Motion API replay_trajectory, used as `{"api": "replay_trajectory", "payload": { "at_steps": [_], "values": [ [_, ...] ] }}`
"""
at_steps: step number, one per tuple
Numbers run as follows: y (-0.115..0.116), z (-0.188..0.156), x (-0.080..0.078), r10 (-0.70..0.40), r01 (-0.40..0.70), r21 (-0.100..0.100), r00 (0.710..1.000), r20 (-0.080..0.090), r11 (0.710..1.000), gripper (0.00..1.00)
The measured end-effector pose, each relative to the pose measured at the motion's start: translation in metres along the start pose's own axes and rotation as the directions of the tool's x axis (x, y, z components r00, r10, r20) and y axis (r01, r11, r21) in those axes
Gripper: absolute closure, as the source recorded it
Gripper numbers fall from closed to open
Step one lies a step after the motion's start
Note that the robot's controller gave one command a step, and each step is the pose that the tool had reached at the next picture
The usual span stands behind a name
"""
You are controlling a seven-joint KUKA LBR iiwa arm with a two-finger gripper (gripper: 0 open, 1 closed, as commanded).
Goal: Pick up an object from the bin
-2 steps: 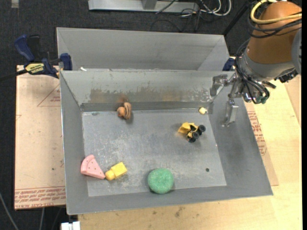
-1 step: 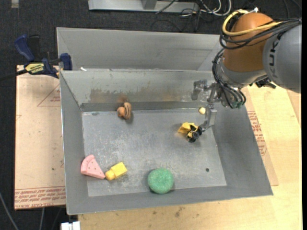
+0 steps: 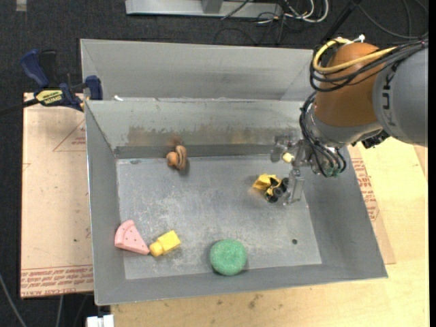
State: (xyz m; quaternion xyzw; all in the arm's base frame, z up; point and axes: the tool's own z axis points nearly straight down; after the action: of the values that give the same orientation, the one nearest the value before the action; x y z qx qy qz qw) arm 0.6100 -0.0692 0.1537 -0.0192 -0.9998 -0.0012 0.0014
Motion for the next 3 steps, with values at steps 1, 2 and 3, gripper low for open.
{"api": "replay_trajectory", "payload": {
  "at_steps": [1,2,3],
  "values": [
    [0.002,0.036,-0.007,-0.093,0.093,0.003,0.996,0.01,0.996,0.0],
    [0.006,0.072,0.008,0.028,-0.028,0.001,1.0,0.009,1.0,1.0],
    [0.006,0.072,0.008,0.028,-0.028,0.001,1.0,0.009,1.0,1.0]
  ]
}}
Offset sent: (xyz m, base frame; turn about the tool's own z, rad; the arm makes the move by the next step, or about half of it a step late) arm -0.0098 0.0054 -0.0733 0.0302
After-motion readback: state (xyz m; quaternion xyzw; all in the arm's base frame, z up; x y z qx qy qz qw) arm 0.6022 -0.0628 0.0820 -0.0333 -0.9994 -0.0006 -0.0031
